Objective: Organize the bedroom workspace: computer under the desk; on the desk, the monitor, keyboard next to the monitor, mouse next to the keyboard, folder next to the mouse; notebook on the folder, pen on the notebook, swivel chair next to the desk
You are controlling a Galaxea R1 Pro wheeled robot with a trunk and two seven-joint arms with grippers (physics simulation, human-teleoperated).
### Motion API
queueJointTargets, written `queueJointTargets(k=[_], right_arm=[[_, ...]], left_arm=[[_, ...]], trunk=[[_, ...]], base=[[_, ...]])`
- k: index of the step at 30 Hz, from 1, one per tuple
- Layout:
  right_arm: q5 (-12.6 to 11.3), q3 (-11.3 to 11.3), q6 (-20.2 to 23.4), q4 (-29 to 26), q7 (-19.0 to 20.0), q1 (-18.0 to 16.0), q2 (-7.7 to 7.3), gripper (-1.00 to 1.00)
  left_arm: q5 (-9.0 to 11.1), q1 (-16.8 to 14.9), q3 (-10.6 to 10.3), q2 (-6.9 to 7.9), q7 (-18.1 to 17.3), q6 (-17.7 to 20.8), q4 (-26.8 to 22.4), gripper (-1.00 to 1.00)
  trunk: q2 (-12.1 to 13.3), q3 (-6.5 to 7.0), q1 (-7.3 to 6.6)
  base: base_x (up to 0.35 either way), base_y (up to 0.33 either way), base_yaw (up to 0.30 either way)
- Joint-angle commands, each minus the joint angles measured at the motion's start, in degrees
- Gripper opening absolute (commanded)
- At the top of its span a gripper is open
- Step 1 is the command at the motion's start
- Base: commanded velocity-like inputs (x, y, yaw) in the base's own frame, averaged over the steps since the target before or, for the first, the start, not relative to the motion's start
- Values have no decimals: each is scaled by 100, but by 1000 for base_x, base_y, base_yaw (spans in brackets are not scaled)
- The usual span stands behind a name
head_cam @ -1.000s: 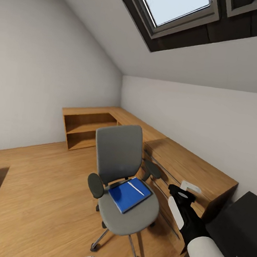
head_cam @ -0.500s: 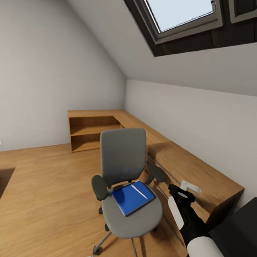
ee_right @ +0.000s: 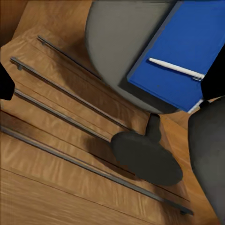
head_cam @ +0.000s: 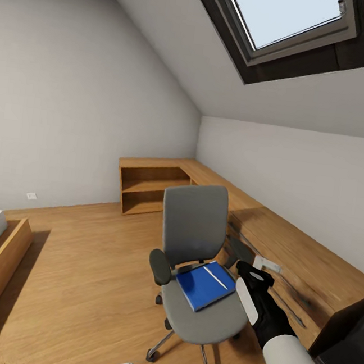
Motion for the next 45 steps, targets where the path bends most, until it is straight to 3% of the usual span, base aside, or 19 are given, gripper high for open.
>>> queueJointTargets(k=[1,11,45], right_arm=[[-18,15,39,-11,-39,-2,1,100],[-18,18,35,27,-26,-2,29,100],[25,24,-2,89,23,1,66,100]], left_arm=[[28,-8,-37,8,50,12,-13,100],[31,-8,-35,9,53,12,-13,100],[4,-8,-20,9,50,-4,189,100]], trunk=[[-4,-8,0],[-4,-38,0],[-4,-43,0]], base=[[0,0,270],[0,0,148],[3,2,4]])
